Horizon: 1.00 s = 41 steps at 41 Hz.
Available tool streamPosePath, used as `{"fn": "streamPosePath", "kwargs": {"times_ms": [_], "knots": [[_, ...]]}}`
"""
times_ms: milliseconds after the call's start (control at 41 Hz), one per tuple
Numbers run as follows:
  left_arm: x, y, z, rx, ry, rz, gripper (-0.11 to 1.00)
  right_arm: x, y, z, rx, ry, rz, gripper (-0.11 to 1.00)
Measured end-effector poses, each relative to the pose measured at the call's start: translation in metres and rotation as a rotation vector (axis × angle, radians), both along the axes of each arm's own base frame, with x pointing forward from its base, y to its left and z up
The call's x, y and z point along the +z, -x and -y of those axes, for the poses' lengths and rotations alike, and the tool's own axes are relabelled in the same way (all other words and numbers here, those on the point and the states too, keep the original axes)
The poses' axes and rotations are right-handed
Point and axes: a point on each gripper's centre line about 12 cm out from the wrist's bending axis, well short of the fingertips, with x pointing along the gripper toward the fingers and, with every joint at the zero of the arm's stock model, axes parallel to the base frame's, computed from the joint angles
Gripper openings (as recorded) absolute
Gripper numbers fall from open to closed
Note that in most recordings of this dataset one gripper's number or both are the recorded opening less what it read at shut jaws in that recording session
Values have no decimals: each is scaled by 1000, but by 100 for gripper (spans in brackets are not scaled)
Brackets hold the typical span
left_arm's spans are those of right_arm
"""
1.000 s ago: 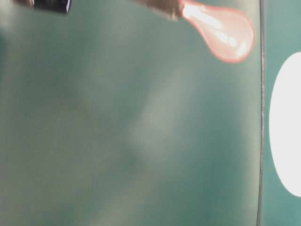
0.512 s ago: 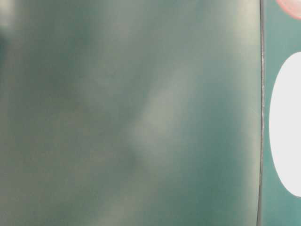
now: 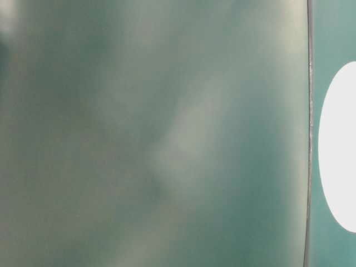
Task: Scoop the yellow hexagonal prism block from the bowl with a spoon using the right arm.
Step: 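Carry the spoon back and lower it onto the spoon rest, then open the right gripper and pull back from the spoon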
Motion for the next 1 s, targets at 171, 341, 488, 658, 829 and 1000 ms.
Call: {"fn": "streamPosePath", "kwargs": {"times_ms": [171,341,488,658,829,1000], "knots": [[0,0,0,0,0,0,-1,0,-1,-1,4,2,6,15],[0,0,0,0,-2,0,-1,2,-2,-2,4,6,25,28],[-1,0,0,0,0,-2,-1,3,-3,-3,6,8,34,45],[0,0,0,0,-2,0,-1,3,-2,-4,15,16,35,53],[0,0,0,0,-2,-2,-1,6,-2,-4,39,43,46,54],[-1,0,0,0,0,-3,-1,13,-1,-4,98,113,79,55]]}}
